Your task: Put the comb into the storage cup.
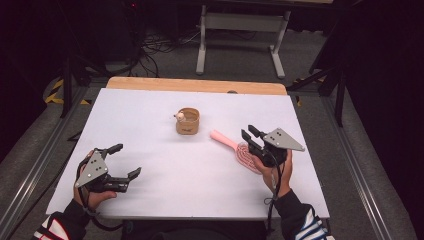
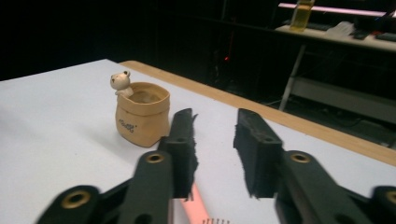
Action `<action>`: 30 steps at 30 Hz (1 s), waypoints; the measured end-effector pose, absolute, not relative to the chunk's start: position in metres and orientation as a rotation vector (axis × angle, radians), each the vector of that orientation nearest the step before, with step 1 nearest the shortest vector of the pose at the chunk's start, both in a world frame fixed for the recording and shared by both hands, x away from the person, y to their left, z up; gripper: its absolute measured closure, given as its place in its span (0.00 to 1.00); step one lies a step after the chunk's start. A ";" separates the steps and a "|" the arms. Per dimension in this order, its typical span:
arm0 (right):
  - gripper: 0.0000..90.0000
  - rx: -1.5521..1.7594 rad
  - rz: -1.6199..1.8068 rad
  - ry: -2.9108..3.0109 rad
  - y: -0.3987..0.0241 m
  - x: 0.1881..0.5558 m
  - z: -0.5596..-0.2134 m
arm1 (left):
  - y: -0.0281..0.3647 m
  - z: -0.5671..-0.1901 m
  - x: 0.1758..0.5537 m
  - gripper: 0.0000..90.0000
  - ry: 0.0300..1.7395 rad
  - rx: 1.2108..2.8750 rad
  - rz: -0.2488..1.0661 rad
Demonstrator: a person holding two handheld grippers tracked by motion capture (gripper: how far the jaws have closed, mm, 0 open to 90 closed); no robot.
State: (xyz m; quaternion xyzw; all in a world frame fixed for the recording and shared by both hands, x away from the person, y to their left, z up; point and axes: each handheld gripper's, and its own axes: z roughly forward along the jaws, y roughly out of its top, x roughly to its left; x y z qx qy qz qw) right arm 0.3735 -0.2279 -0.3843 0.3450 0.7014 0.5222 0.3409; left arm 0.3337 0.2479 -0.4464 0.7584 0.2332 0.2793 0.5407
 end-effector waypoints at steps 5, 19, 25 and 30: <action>0.98 0.879 1.324 1.950 -0.216 0.396 -0.378 | 0.248 -0.447 0.335 0.08 0.553 1.804 0.663; 1.00 0.980 1.044 2.259 -0.166 0.467 -0.389 | 0.248 -0.449 0.335 0.09 0.557 1.807 0.653; 1.00 1.008 0.894 2.343 -0.147 0.486 -0.395 | 0.247 -0.449 0.335 0.09 0.551 1.811 0.653; 1.00 1.014 0.785 2.391 -0.135 0.499 -0.407 | 0.248 -0.449 0.335 0.09 0.553 1.815 0.654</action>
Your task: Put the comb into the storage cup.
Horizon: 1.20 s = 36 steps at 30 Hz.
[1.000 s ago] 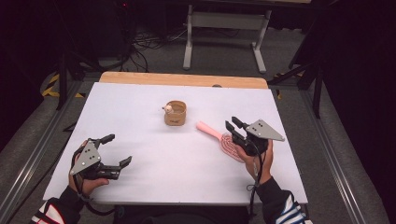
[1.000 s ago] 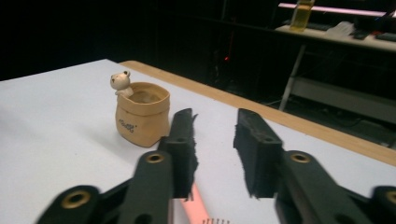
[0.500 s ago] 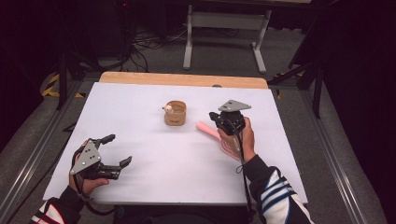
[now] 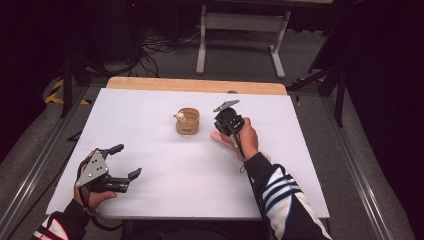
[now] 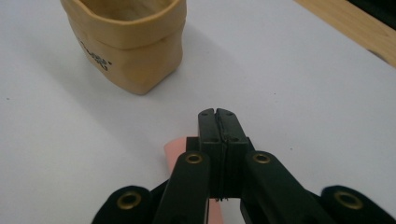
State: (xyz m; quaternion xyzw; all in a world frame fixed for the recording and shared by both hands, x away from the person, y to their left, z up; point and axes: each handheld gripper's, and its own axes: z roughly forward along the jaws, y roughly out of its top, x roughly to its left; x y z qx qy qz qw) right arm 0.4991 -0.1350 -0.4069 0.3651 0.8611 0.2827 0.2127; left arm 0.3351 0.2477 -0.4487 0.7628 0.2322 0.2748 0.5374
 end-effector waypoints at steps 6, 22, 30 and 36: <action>1.00 0.983 0.647 2.448 -0.122 0.507 -0.418 | 0.250 -0.448 0.335 0.09 0.560 1.813 0.654; 1.00 1.021 0.486 2.470 -0.115 0.522 -0.424 | 0.249 -0.450 0.337 0.09 0.548 1.823 0.632; 1.00 0.983 0.485 2.519 -0.110 0.517 -0.424 | 0.249 -0.450 0.337 0.09 0.556 1.825 0.630; 1.00 0.955 0.507 2.555 -0.106 0.509 -0.423 | 0.250 -0.450 0.337 0.09 0.555 1.828 0.632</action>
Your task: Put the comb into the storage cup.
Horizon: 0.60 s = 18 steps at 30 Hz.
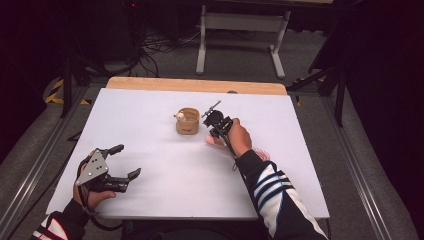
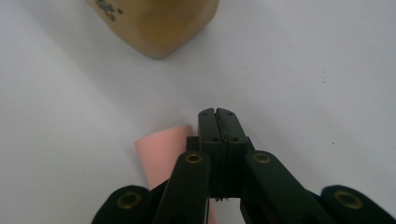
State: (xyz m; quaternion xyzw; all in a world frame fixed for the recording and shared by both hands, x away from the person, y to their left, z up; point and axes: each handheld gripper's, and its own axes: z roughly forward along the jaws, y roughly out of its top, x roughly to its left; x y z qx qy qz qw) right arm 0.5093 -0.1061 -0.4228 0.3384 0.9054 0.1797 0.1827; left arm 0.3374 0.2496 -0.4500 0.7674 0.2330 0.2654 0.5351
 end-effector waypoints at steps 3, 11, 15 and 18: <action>1.00 0.937 0.538 2.583 -0.104 0.503 -0.422 | 0.249 -0.450 0.337 0.09 0.557 1.828 0.630; 1.00 0.862 0.614 2.633 -0.099 0.478 -0.423 | 0.249 -0.450 0.337 0.10 0.559 1.832 0.633; 1.00 0.810 0.649 2.651 -0.097 0.463 -0.423 | 0.249 -0.450 0.337 0.10 0.562 1.833 0.629; 1.00 0.785 0.667 2.659 -0.096 0.455 -0.424 | 0.249 -0.450 0.337 0.10 0.558 1.836 0.632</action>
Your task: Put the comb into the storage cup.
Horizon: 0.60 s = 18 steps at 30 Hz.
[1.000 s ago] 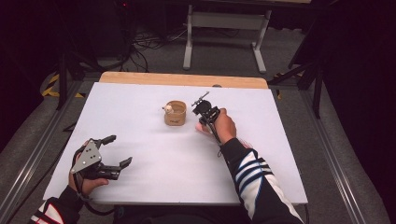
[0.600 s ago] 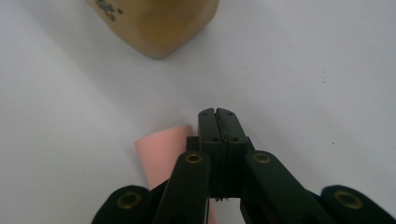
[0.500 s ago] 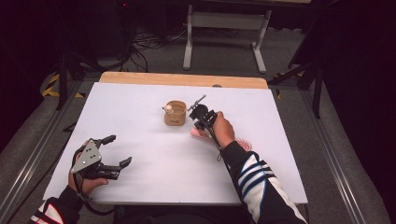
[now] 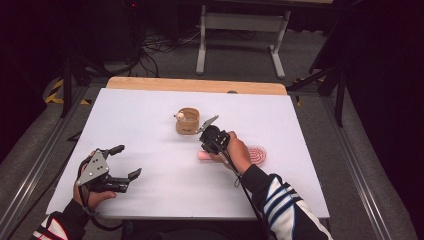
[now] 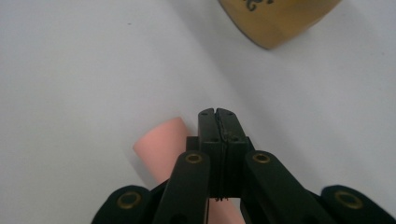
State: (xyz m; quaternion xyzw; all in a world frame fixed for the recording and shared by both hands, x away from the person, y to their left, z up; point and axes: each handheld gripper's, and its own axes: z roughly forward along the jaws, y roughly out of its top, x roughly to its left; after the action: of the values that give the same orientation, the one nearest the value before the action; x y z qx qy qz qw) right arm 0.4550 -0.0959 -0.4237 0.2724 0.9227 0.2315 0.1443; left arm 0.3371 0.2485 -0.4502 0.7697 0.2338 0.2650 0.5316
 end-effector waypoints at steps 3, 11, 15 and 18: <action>1.00 0.752 0.684 2.669 -0.095 0.445 -0.424 | 0.248 -0.450 0.337 0.10 0.561 1.841 0.631; 1.00 0.723 0.771 2.678 -0.101 0.427 -0.428 | 0.247 -0.451 0.337 0.10 0.560 1.845 0.625; 1.00 0.719 0.793 2.674 -0.103 0.420 -0.429 | 0.247 -0.451 0.337 0.10 0.560 1.844 0.623; 1.00 0.704 0.819 2.660 -0.105 0.413 -0.430 | 0.247 -0.451 0.337 0.10 0.559 1.846 0.621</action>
State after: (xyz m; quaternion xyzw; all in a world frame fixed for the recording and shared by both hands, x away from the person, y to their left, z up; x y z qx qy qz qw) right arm 0.4129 -0.1049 -0.4304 0.2430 0.9180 0.2828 0.1349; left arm 0.3375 0.2472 -0.4510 0.7728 0.2343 0.2602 0.5293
